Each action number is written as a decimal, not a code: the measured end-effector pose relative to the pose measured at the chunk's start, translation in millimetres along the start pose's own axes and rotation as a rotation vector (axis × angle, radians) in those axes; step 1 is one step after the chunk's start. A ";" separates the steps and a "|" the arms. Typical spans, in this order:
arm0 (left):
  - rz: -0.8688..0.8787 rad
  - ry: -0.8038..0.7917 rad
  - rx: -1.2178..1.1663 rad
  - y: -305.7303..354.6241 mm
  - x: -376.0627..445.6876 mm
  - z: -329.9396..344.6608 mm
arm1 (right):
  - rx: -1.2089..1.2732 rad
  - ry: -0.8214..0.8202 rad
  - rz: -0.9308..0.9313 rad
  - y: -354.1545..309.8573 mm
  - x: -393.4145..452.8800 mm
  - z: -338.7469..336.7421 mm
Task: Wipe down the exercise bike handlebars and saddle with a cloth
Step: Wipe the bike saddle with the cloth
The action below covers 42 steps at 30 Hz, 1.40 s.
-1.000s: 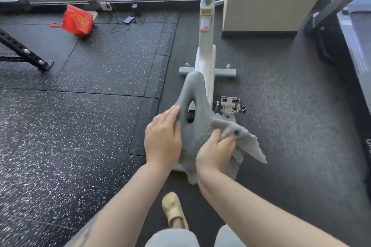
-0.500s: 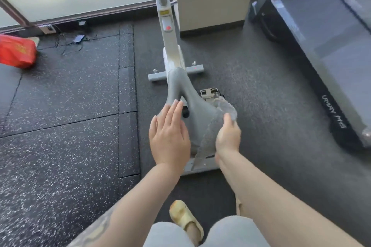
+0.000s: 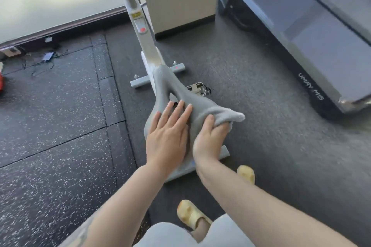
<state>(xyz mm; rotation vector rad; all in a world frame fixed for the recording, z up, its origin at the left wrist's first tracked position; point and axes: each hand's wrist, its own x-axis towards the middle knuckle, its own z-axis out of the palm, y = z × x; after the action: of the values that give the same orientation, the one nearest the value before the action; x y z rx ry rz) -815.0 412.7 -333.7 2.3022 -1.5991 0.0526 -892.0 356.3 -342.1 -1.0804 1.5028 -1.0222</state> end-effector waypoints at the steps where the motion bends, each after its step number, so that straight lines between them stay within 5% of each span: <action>1: 0.002 -0.002 -0.006 0.3 -0.2 -0.3 | -0.007 -0.022 0.094 -3.9 16.9 -4.2; 4: -0.033 0.030 -0.048 2.7 -1.9 -1.5 | -0.077 -0.129 0.215 -9.7 38.7 -11.3; 8: -0.181 0.054 -0.271 2.6 -1.8 -4.3 | -0.406 -0.314 -0.488 14.1 -7.5 -27.4; 12: -0.168 0.074 -0.484 -10.7 -4.5 -5.1 | -0.796 -0.594 -1.120 22.9 57.5 -79.6; 20: -0.511 0.269 -0.681 2.5 -15.5 4.5 | -0.938 -0.868 -1.891 -1.0 79.2 -53.8; 25: -0.674 0.349 -0.728 19.3 -24.2 7.1 | -0.905 -0.915 -1.951 -2.9 113.3 -70.3; 31: -1.052 0.669 -0.951 51.3 -17.5 8.9 | -0.806 -0.986 -1.904 -6.9 68.3 -32.9; 39: -1.160 0.850 -1.190 67.3 -18.3 0.0 | -0.841 -1.069 -2.063 -19.7 96.7 -39.6; 42: -1.221 0.961 -1.381 67.2 -17.6 3.3 | -0.874 -1.233 -2.134 -24.3 69.2 -23.6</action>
<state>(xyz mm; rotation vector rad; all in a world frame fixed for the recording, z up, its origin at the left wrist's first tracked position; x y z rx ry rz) -883.6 406.8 -323.8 1.2763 0.3918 -0.1628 -920.3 285.4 -331.1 -3.1288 -0.9097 -0.3092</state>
